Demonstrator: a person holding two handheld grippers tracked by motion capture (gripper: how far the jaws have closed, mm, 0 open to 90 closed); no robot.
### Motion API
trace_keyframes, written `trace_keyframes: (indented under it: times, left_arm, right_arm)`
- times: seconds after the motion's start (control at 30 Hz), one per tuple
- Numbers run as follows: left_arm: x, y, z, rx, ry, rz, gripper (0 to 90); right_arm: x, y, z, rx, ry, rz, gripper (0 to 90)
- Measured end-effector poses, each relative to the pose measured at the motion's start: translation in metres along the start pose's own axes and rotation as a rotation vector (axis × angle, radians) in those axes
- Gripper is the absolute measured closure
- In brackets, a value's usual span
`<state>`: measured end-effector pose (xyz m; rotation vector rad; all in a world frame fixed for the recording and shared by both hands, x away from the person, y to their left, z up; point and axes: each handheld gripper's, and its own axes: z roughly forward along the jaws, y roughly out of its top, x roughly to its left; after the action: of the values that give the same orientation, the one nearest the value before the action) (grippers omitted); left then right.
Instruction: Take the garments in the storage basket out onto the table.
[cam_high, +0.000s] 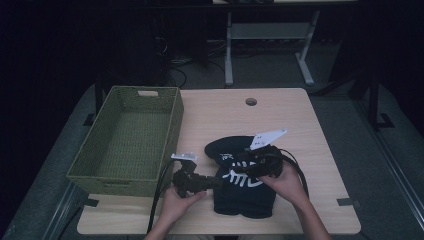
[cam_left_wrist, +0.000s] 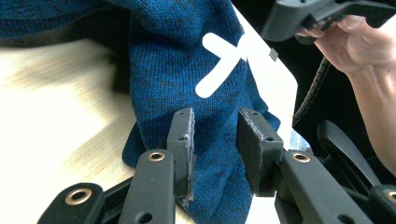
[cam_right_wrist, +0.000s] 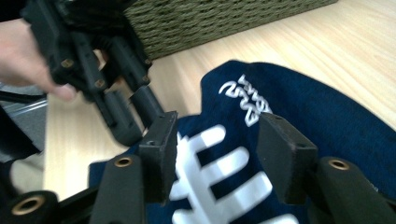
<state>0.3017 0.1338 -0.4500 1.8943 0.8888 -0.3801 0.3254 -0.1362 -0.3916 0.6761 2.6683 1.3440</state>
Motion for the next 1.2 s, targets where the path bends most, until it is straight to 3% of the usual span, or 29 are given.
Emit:
trace_keyframes:
  times: [0.13, 0.17, 0.3, 0.37, 0.5, 0.63, 0.8, 0.87, 1.03, 1.13, 1.2]
  left_arm:
    - [0.001, -0.001, -0.001, 0.002, 0.004, 0.003, 67.0]
    - [0.001, -0.001, -0.001, 0.0, 0.005, 0.003, 67.0]
    - [0.001, -0.001, 0.001, 0.0, 0.005, 0.004, 67.0]
    - [0.001, -0.001, 0.002, 0.005, 0.006, 0.005, 67.0]
    - [0.002, -0.001, 0.004, -0.005, 0.012, -0.005, 65.5]
    - [0.004, -0.003, 0.009, -0.009, 0.013, -0.023, 61.0]
    - [0.003, -0.003, 0.014, -0.017, -0.001, -0.049, 53.7]
    - [0.002, -0.002, 0.016, -0.015, 0.019, -0.057, 49.3]
    - [0.004, -0.004, 0.019, -0.024, 0.006, -0.088, 46.4]
    - [0.004, -0.004, 0.021, -0.032, -0.016, -0.094, 50.6]
    - [0.004, -0.004, 0.022, -0.042, -0.038, -0.091, 63.5]
  right_arm:
    - [-0.004, 0.006, 0.015, 0.046, -0.015, 0.002, 47.8]
    - [-0.005, 0.006, 0.019, 0.057, -0.02, 0.006, 51.8]
    - [-0.009, 0.003, 0.028, 0.132, -0.058, -0.006, 82.2]
    - [-0.011, 0.0, 0.029, 0.154, -0.054, -0.003, 85.8]
    - [-0.013, -0.004, 0.023, 0.144, -0.032, 0.004, 86.4]
    - [-0.013, -0.005, 0.009, 0.096, -0.021, 0.021, 86.6]
    - [-0.012, -0.002, -0.003, 0.053, -0.024, 0.023, 86.6]
    - [-0.011, 0.0, -0.006, 0.047, -0.023, 0.02, 86.7]
    - [-0.009, 0.005, -0.013, 0.023, -0.024, 0.011, 86.8]
    - [-0.009, 0.005, -0.015, 0.009, -0.02, 0.02, 86.8]
    - [-0.009, 0.005, -0.015, 0.005, -0.016, 0.023, 86.8]
